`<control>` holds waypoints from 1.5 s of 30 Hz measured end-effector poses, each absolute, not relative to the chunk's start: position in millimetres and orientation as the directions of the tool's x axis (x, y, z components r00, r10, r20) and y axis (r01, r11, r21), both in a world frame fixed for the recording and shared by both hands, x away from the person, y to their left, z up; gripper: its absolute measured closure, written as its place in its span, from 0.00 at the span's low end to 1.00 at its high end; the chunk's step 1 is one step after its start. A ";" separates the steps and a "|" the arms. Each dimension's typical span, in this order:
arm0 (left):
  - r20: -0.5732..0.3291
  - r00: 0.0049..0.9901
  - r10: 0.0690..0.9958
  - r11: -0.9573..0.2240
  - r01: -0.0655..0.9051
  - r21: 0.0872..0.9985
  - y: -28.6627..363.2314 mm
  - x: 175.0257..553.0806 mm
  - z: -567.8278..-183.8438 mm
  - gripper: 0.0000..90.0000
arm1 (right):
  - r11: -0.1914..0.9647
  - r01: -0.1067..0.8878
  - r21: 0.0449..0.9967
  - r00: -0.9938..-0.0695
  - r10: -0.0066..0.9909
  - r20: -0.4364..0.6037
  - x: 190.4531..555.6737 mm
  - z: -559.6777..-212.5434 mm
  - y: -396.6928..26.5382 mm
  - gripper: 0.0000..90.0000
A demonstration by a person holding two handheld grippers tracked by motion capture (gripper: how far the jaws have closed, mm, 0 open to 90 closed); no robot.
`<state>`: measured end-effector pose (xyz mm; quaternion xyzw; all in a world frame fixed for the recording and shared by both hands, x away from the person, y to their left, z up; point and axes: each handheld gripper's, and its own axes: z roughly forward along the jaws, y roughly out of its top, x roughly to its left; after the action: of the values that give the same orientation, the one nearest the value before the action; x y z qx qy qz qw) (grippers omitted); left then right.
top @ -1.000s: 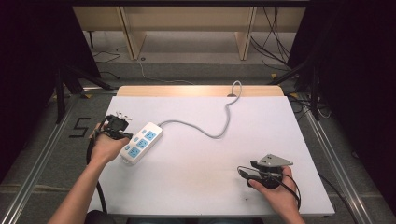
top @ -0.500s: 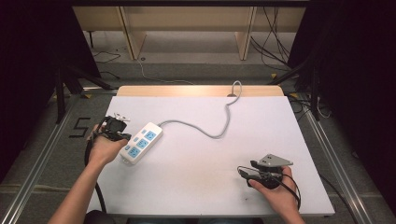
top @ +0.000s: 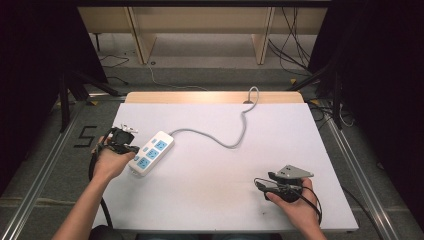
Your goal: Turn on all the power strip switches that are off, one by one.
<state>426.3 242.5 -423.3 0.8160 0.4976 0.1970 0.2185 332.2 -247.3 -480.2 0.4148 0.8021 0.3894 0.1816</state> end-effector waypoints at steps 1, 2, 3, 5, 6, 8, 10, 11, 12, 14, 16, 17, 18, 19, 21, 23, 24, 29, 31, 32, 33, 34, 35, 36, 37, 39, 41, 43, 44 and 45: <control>0.102 0.426 0.899 -0.407 0.727 0.554 242.6 426.1 -424.0 1.00 | 0.352 0.524 0.775 -0.590 0.807 0.032 332.2 -480.2 -247.4 0.47; 0.100 0.426 0.899 -0.407 0.727 0.553 242.8 425.9 -424.6 1.00 | 0.353 0.526 0.774 -0.590 0.807 0.032 332.2 -480.1 -247.5 0.47; 0.099 0.425 0.900 -0.404 0.728 0.554 242.8 425.6 -425.0 1.00 | 0.354 0.525 0.774 -0.590 0.807 0.031 332.3 -480.0 -247.5 0.47; 0.099 0.427 0.899 -0.406 0.728 0.552 243.1 425.2 -425.4 1.00 | 0.353 0.524 0.775 -0.590 0.807 0.031 332.3 -480.1 -247.4 0.47; 0.098 0.426 0.899 -0.406 0.729 0.552 242.9 424.9 -425.8 1.00 | 0.352 0.525 0.775 -0.589 0.807 0.032 332.2 -480.0 -247.4 0.47; 0.097 0.427 0.899 -0.406 0.729 0.551 242.7 424.4 -426.6 1.00 | 0.352 0.523 0.776 -0.590 0.807 0.032 332.3 -480.0 -247.5 0.47; 0.097 0.428 0.899 -0.407 0.730 0.549 242.6 424.2 -427.3 1.00 | 0.351 0.523 0.777 -0.589 0.807 0.031 332.2 -479.9 -247.6 0.47; 0.095 0.428 0.899 -0.406 0.731 0.549 242.8 424.0 -427.4 1.00 | 0.351 0.523 0.777 -0.590 0.807 0.032 332.3 -479.9 -247.6 0.47; 0.097 0.429 0.898 -0.408 0.731 0.546 243.2 423.9 -427.4 1.00 | 0.351 0.523 0.777 -0.590 0.807 0.032 332.3 -480.0 -247.6 0.47; 0.095 0.426 0.900 -0.405 0.733 0.547 243.5 423.7 -427.9 1.00 | 0.351 0.524 0.776 -0.590 0.806 0.033 332.2 -480.0 -247.4 0.47; 0.096 0.427 0.899 -0.406 0.734 0.544 243.8 423.7 -428.6 1.00 | 0.351 0.523 0.777 -0.590 0.806 0.033 332.2 -479.8 -247.4 0.47; 0.096 0.426 0.900 -0.406 0.736 0.542 243.8 423.8 -429.1 1.00 | 0.351 0.524 0.776 -0.590 0.807 0.033 332.2 -479.9 -247.4 0.47; 0.095 0.427 0.899 -0.407 0.737 0.540 243.8 424.1 -429.7 1.00 | 0.352 0.524 0.776 -0.591 0.806 0.033 332.3 -480.0 -247.5 0.47; 0.094 0.428 0.899 -0.408 0.738 0.538 243.7 424.3 -430.3 1.00 | 0.352 0.525 0.775 -0.590 0.807 0.033 332.2 -479.9 -247.6 0.47; 0.092 0.431 0.898 -0.410 0.740 0.534 243.2 424.8 -431.4 1.00 | 0.351 0.523 0.777 -0.589 0.807 0.033 332.3 -479.9 -247.8 0.47; 0.095 0.433 0.896 -0.414 0.741 0.528 242.9 425.6 -433.1 1.00 | 0.350 0.524 0.776 -0.588 0.808 0.033 332.5 -479.9 -247.9 0.47; 0.094 0.432 0.897 -0.413 0.744 0.525 242.9 426.2 -434.5 1.00 | 0.350 0.524 0.776 -0.589 0.808 0.033 332.4 -480.0 -247.9 0.47; 0.095 0.428 0.899 -0.412 0.751 0.515 243.7 428.8 -439.2 1.00 | 0.350 0.523 0.777 -0.590 0.807 0.034 332.5 -479.9 -248.1 0.47; 0.091 0.424 0.901 -0.407 0.753 0.517 243.7 429.4 -440.0 1.00 | 0.349 0.524 0.777 -0.589 0.807 0.035 332.5 -480.0 -248.4 0.47; 0.096 0.426 0.900 -0.411 0.754 0.512 244.2 429.7 -440.1 1.00 | 0.350 0.523 0.777 -0.590 0.807 0.033 332.6 -480.0 -248.5 0.47; 0.101 0.424 0.900 -0.413 0.754 0.511 244.4 429.8 -440.5 1.00 | 0.351 0.523 0.777 -0.591 0.806 0.033 332.5 -480.0 -248.4 0.47; 0.099 0.424 0.900 -0.412 0.755 0.511 244.7 430.0 -440.8 1.00 | 0.351 0.523 0.776 -0.590 0.806 0.033 332.4 -479.9 -248.1 0.47; 0.096 0.423 0.901 -0.409 0.756 0.511 245.0 430.1 -441.1 1.00 | 0.352 0.522 0.777 -0.591 0.806 0.032 332.4 -479.9 -247.9 0.47; 0.096 0.423 0.901 -0.409 0.757 0.509 245.4 430.3 -441.4 1.00 | 0.351 0.523 0.777 -0.591 0.806 0.033 332.4 -479.9 -247.7 0.47; 0.097 0.423 0.901 -0.410 0.758 0.508 246.0 430.7 -441.9 1.00 | 0.351 0.524 0.776 -0.590 0.806 0.033 332.5 -480.0 -247.7 0.47; 0.095 0.421 0.902 -0.407 0.758 0.510 246.7 431.2 -443.2 1.00 | 0.351 0.524 0.776 -0.590 0.806 0.034 332.5 -480.0 -247.8 0.47; 0.095 0.422 0.902 -0.408 0.757 0.510 247.5 431.5 -443.1 1.00 | 0.352 0.522 0.777 -0.591 0.806 0.032 332.5 -479.8 -248.3 0.47; 0.094 0.422 0.902 -0.408 0.757 0.510 247.6 431.6 -443.1 1.00 | 0.350 0.522 0.778 -0.590 0.806 0.033 332.5 -479.9 -248.5 0.47; 0.096 0.422 0.901 -0.409 0.757 0.510 247.4 431.5 -443.2 1.00 | 0.350 0.522 0.777 -0.590 0.806 0.033 332.5 -479.9 -248.6 0.47; 0.096 0.421 0.902 -0.407 0.757 0.511 247.0 431.4 -443.3 1.00 | 0.351 0.522 0.778 -0.591 0.806 0.033 332.5 -479.9 -248.6 0.47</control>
<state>431.4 247.0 -443.3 0.8189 0.5064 0.1821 0.1997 332.5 -248.6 -479.9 0.4142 0.8015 0.3911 0.1818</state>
